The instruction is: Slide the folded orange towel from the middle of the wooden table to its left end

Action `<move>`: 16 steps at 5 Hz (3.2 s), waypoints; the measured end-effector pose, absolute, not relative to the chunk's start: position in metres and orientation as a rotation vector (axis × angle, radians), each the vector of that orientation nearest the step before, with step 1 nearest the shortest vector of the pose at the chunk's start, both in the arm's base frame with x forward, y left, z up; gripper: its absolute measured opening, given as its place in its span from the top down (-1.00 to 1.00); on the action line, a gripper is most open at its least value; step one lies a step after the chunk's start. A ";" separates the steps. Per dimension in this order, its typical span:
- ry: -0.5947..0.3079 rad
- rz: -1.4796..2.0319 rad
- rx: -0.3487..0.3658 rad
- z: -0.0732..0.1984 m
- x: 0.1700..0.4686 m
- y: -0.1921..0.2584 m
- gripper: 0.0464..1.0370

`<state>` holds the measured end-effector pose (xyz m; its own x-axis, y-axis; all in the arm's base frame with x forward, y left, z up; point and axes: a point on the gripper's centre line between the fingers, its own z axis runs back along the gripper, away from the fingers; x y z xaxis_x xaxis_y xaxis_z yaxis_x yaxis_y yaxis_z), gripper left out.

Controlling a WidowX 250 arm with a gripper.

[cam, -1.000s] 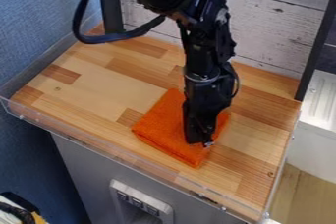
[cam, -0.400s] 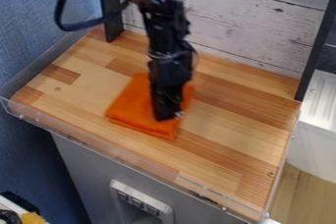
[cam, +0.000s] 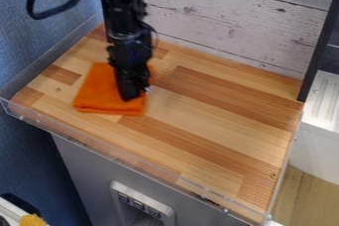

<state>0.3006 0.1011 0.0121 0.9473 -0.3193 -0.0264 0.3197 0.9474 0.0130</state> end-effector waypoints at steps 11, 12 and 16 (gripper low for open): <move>-0.016 0.035 0.024 0.077 0.311 -0.002 -0.92; -0.002 0.026 0.019 0.079 0.306 -0.026 -0.92; 0.004 0.012 -0.009 0.088 0.304 -0.068 -0.92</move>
<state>0.3045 -0.0675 0.0884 0.9999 0.0121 -0.0037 -0.0121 0.9999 -0.0092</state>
